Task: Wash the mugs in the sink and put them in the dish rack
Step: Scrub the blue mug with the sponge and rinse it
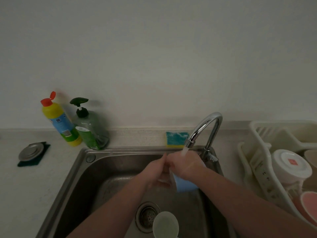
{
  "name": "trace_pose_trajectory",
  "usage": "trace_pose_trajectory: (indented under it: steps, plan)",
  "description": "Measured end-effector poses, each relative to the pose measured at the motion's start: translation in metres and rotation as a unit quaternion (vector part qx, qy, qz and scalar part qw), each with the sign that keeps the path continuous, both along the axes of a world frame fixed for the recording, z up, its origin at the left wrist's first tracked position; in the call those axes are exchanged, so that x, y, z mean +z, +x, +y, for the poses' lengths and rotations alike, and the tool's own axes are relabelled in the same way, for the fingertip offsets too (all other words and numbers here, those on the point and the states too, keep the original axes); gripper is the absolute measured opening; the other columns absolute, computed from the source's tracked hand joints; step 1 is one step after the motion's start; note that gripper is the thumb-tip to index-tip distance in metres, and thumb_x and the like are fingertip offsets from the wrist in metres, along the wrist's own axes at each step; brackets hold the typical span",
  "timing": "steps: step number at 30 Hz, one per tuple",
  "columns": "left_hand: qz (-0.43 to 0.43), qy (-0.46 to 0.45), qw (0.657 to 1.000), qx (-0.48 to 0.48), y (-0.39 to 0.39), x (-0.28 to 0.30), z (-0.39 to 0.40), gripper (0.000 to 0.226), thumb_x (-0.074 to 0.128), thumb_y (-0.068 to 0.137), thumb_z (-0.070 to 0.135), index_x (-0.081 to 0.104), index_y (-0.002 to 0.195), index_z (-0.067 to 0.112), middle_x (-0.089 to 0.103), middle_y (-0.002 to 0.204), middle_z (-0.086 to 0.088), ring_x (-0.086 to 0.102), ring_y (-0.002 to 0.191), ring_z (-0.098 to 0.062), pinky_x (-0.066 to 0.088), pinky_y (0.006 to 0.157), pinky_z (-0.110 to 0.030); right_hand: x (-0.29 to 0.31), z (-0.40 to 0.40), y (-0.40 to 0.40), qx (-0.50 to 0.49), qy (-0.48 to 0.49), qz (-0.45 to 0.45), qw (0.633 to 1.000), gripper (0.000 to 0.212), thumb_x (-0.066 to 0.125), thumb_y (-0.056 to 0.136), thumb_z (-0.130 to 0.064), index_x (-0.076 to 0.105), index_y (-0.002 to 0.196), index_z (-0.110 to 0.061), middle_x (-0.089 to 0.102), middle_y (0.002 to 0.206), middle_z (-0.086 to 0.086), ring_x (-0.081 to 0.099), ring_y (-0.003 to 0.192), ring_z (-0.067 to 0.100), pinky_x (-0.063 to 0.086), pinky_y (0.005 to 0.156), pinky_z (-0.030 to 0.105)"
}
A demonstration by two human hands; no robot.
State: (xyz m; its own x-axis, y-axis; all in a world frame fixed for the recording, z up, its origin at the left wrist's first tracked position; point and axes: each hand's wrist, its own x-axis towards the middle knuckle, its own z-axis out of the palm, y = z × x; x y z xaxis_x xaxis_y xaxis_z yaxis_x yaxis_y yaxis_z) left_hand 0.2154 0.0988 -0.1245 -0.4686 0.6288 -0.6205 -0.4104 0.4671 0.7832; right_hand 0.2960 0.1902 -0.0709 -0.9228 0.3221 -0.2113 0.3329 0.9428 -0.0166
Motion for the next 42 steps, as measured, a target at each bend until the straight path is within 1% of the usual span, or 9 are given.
trace_pose_trajectory:
  steps: [6,11,16,20,23,28,32,38,42]
  plan:
    - [0.057,-0.048,0.997,-0.016,0.001,-0.007,-0.003,0.042,0.036,0.1,0.05,0.066,0.097,0.019,0.068,0.092,-0.002,0.062,0.087,-0.02,0.046,0.075,-0.033,-0.002,-0.006,0.02,0.152,0.168,-0.068,0.972,0.019,0.052,0.094,-0.012,0.056,0.113,-0.011,0.064,0.108,0.012,0.061,0.098,0.03,0.043,0.076,0.037]
    - [0.06,-0.052,0.997,-0.014,0.0,-0.008,-0.008,0.041,0.035,0.102,0.044,0.065,0.089,0.02,0.068,0.092,-0.002,0.061,0.088,-0.02,0.045,0.085,-0.035,-0.001,0.001,0.032,0.09,0.104,0.007,0.99,0.02,0.049,0.096,-0.023,0.057,0.111,-0.014,0.065,0.106,0.01,0.061,0.101,0.029,0.042,0.092,0.039]
    - [0.056,-0.03,0.998,-0.014,0.001,-0.006,-0.01,0.044,0.034,0.102,0.044,0.066,0.104,0.014,0.069,0.105,-0.008,0.064,0.091,-0.022,0.048,0.08,-0.034,0.008,0.002,0.033,-0.083,-0.005,0.134,0.987,0.022,0.046,0.095,-0.024,0.064,0.099,-0.01,0.063,0.087,0.007,0.064,0.09,0.024,0.045,0.078,0.032]
    - [0.031,0.003,0.999,-0.01,0.007,0.0,-0.012,0.05,0.035,0.099,0.053,0.069,0.107,0.017,0.073,0.102,-0.007,0.067,0.096,-0.022,0.051,0.091,-0.045,0.007,0.009,0.035,-0.312,-0.219,0.316,0.869,0.018,0.057,0.088,-0.016,0.059,0.075,-0.003,0.054,0.07,0.009,0.049,0.067,0.02,0.032,0.059,0.029]
    - [-0.015,0.046,0.999,0.02,0.01,0.005,-0.011,0.058,0.04,0.092,0.063,0.069,0.111,0.017,0.071,0.11,-0.011,0.065,0.104,-0.028,0.052,0.091,-0.051,0.007,0.007,0.037,-0.405,-0.331,0.357,0.774,0.026,0.063,0.086,-0.014,0.051,0.064,-0.009,0.047,0.06,0.003,0.041,0.059,0.012,0.034,0.054,0.027]
    - [-0.026,0.075,0.997,-0.005,0.012,0.014,-0.011,0.061,0.051,0.082,0.07,0.063,0.117,0.022,0.068,0.116,-0.006,0.063,0.107,-0.026,0.052,0.09,-0.049,0.003,0.005,0.042,-0.45,-0.409,0.373,0.701,0.031,0.063,0.086,-0.012,0.05,0.058,-0.012,0.051,0.061,0.003,0.046,0.064,0.013,0.04,0.059,0.026]
    - [0.112,0.151,0.972,-0.14,0.011,0.013,-0.018,0.086,0.087,0.057,0.037,0.042,0.13,0.03,0.059,0.126,0.002,0.061,0.111,-0.013,0.055,0.085,-0.03,0.0,0.003,0.05,-0.484,-0.486,0.413,0.599,0.029,0.062,0.087,-0.009,0.048,0.062,-0.01,0.051,0.062,0.008,0.046,0.062,0.018,0.041,0.056,0.028]
    - [0.256,0.172,0.941,-0.141,0.012,0.018,-0.016,0.082,0.09,0.061,0.01,0.045,0.124,0.035,0.059,0.117,0.017,0.061,0.103,-0.001,0.055,0.078,-0.019,-0.001,0.0,0.058,-0.477,-0.533,0.396,0.576,0.015,0.053,0.093,-0.006,0.055,0.079,-0.002,0.058,0.075,0.012,0.056,0.074,0.024,0.046,0.059,0.03]
    - [0.309,0.18,0.918,-0.169,0.013,0.014,-0.018,0.087,0.092,0.057,0.011,0.043,0.124,0.04,0.058,0.121,0.017,0.058,0.107,0.006,0.052,0.08,-0.017,0.001,0.002,0.064,-0.489,-0.588,0.256,0.591,0.01,0.053,0.093,-0.018,0.059,0.086,-0.014,0.06,0.084,0.005,0.058,0.076,0.021,0.051,0.068,0.036]
